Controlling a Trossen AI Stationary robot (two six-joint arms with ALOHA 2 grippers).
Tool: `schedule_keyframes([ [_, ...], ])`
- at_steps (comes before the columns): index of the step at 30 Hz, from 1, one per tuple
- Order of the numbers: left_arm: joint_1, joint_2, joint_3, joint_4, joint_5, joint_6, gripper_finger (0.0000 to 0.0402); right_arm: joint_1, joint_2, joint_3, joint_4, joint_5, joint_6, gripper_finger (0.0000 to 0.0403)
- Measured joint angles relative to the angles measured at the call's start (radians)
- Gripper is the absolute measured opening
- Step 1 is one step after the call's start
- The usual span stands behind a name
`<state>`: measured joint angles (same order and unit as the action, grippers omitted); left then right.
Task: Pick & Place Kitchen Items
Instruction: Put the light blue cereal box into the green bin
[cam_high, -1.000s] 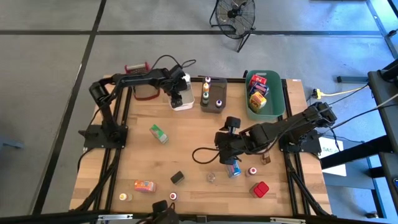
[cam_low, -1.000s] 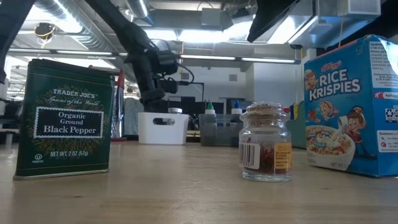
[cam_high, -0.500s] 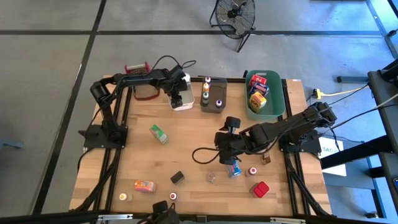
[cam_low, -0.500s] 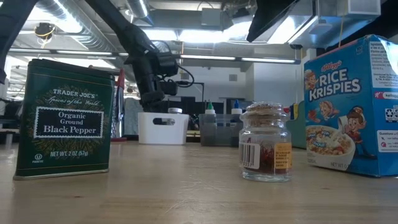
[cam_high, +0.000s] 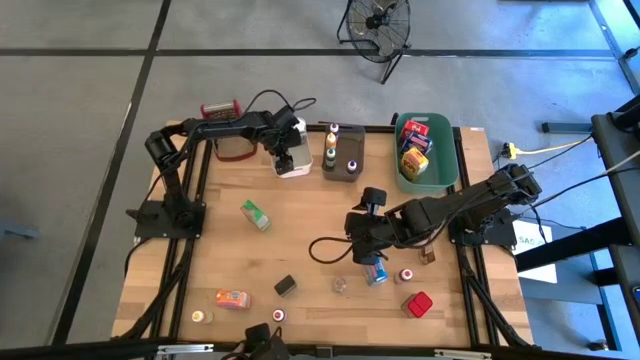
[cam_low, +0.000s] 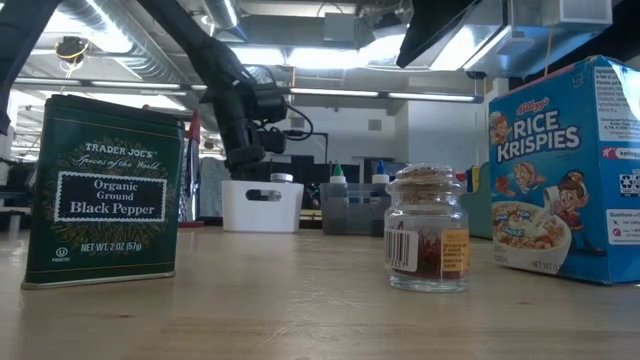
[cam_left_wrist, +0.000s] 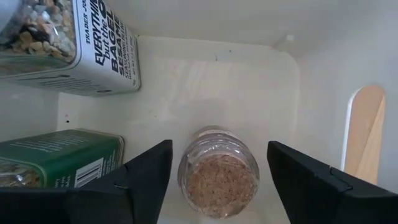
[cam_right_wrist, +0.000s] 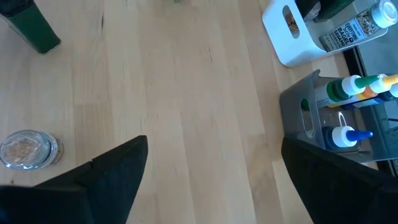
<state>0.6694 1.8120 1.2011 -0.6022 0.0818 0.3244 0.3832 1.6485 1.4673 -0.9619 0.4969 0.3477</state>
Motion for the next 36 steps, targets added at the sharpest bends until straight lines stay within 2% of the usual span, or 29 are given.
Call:
schedule_keyframes([
  [12, -0.013, -0.107, 0.064, -0.143, 0.0, -0.061, 0.0267, 0.0, 0.0, 0.0, 0.001, -0.002, -0.015, 0.0371],
  [16, -0.041, -0.176, 0.066, -0.182, 0.001, -0.094, 0.0269, 0.0, -0.023, 0.0, 0.001, -0.057, 0.017, 0.0371],
  [24, -0.116, -0.269, 0.066, -0.291, 0.001, -0.178, 0.0269, -0.004, -0.099, 0.034, -0.003, -0.342, 0.286, 0.0371],
  [29, -0.183, -0.28, 0.066, -0.292, 0.001, -0.215, 0.0267, 0.007, -0.102, 0.033, -0.063, -0.459, 0.495, 0.0371],
  [36, -0.287, -0.287, 0.066, -0.313, -0.027, -0.233, 0.0269, 0.025, -0.102, 0.033, -0.16, -0.474, 0.727, 0.0371],
])
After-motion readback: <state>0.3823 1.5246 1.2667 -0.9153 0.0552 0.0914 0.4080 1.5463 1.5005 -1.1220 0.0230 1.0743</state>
